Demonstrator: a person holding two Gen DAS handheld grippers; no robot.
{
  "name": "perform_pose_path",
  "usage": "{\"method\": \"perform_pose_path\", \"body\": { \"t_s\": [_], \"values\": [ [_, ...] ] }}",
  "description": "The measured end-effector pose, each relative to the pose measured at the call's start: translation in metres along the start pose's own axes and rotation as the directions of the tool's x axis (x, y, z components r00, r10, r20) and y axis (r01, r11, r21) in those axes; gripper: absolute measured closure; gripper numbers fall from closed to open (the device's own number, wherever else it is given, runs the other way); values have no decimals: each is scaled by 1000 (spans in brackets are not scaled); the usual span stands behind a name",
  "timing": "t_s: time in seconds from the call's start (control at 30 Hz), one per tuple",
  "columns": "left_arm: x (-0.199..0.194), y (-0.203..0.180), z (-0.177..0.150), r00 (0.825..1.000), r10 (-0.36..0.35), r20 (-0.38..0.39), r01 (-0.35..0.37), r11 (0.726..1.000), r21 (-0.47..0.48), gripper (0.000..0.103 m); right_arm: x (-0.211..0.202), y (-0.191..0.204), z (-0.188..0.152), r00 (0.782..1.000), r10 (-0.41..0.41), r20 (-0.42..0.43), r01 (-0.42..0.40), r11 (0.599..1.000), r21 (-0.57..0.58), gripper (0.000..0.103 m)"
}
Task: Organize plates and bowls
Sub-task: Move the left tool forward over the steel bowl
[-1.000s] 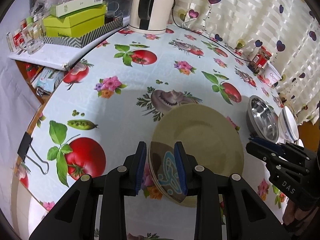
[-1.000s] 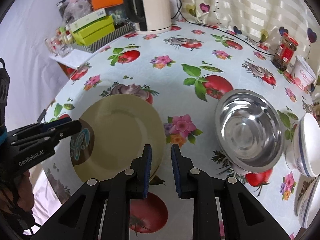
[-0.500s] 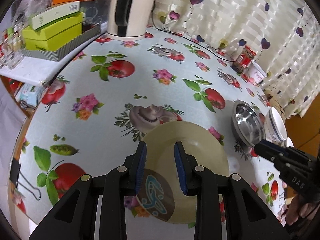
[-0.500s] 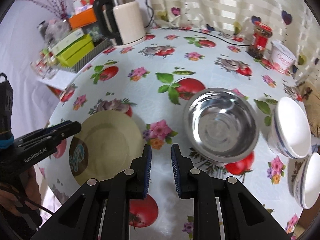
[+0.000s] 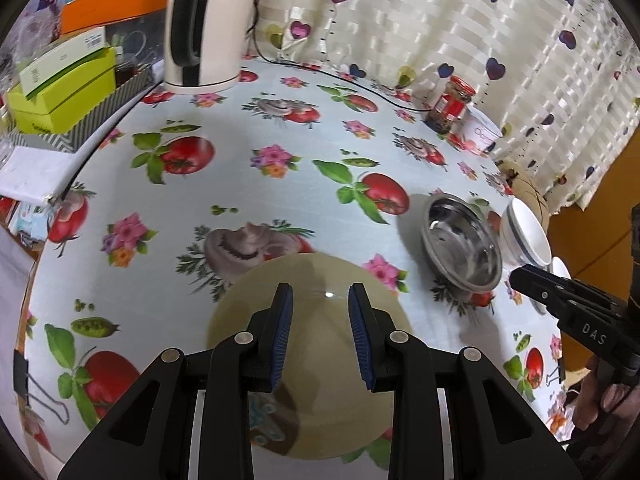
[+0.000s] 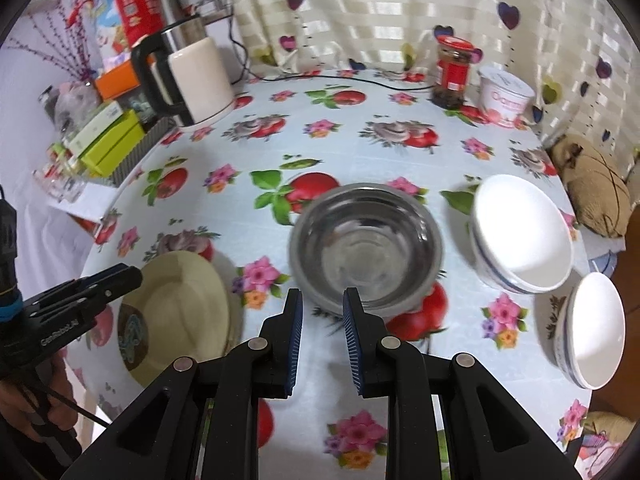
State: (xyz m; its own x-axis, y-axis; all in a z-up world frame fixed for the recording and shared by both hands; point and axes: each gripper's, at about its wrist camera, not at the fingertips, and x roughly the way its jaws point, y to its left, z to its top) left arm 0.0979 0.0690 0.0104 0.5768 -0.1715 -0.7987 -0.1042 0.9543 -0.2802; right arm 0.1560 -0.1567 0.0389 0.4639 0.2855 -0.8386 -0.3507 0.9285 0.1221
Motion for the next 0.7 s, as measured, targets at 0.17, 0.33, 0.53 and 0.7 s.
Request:
{"method": "perform_pose_path", "body": {
  "t_s": [0.17, 0.33, 0.53, 0.7],
  "values": [
    [6, -17, 2, 1000, -17, -1, 17, 1000, 7, 73, 1, -14, -2, 1000, -12, -4, 13, 1000, 9, 69],
    [9, -28, 3, 1000, -6, 3, 6, 1000, 11, 73, 8, -29, -3, 1000, -11, -13, 12, 999, 30, 69],
    [12, -43, 5, 1000, 1, 3, -1, 1000, 13, 73, 19, -53, -6, 1000, -11, -29, 14, 996, 84, 69],
    [14, -54, 3, 1000, 9, -6, -9, 999, 31, 73, 34, -70, -5, 999, -4, -53, 11, 992, 130, 69]
  ]
}}
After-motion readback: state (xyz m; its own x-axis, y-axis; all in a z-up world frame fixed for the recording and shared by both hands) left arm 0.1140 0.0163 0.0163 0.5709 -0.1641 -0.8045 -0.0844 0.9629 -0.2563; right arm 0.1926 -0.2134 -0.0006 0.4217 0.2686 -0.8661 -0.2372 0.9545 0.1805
